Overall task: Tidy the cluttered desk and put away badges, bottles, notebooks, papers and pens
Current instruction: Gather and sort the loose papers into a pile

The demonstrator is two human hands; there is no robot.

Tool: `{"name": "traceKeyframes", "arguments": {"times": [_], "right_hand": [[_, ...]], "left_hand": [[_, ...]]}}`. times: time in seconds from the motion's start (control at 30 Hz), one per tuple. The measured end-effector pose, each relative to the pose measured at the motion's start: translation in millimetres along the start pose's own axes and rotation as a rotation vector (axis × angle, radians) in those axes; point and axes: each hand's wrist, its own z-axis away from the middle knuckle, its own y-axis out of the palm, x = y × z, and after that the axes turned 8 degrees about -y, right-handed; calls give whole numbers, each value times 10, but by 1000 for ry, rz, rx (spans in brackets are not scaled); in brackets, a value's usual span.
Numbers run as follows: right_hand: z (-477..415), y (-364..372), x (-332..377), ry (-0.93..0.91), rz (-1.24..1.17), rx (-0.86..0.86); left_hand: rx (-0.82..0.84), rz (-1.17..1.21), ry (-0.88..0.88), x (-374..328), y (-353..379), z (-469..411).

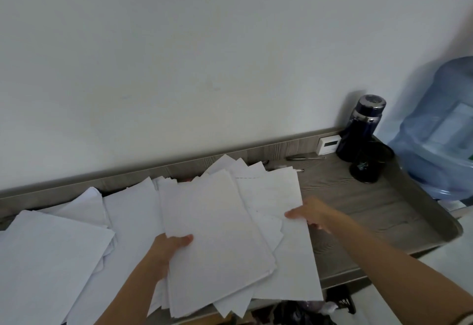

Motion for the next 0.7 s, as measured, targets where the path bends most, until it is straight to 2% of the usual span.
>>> {"name": "traceKeyframes", "arguments": {"times": [0.07,0.17,0.27,0.33,0.43,0.53,0.7], "right_hand": [[-11,23,59,-145,-2,-110],[34,-129,414,-415,106,-441],[282,-360,950,-666,-34,-565],[463,-479,1252,-775,-174,-543],[520,-437,1439,-787,-327,-462],[358,-182,1345,-695,-345,-369],[-40,580,783,-432,-243,-77]], "left_hand": [[8,3,1,0,7,13],[15,19,-5,-3,6,12],[24,16,-20,-19,0,20],[23,39,-26,-42,-4,19],[35,111,-40,-77,-6,46],[22,183,-31,-78,-13,49],[5,225,-14,-33,-100,-27]]}}
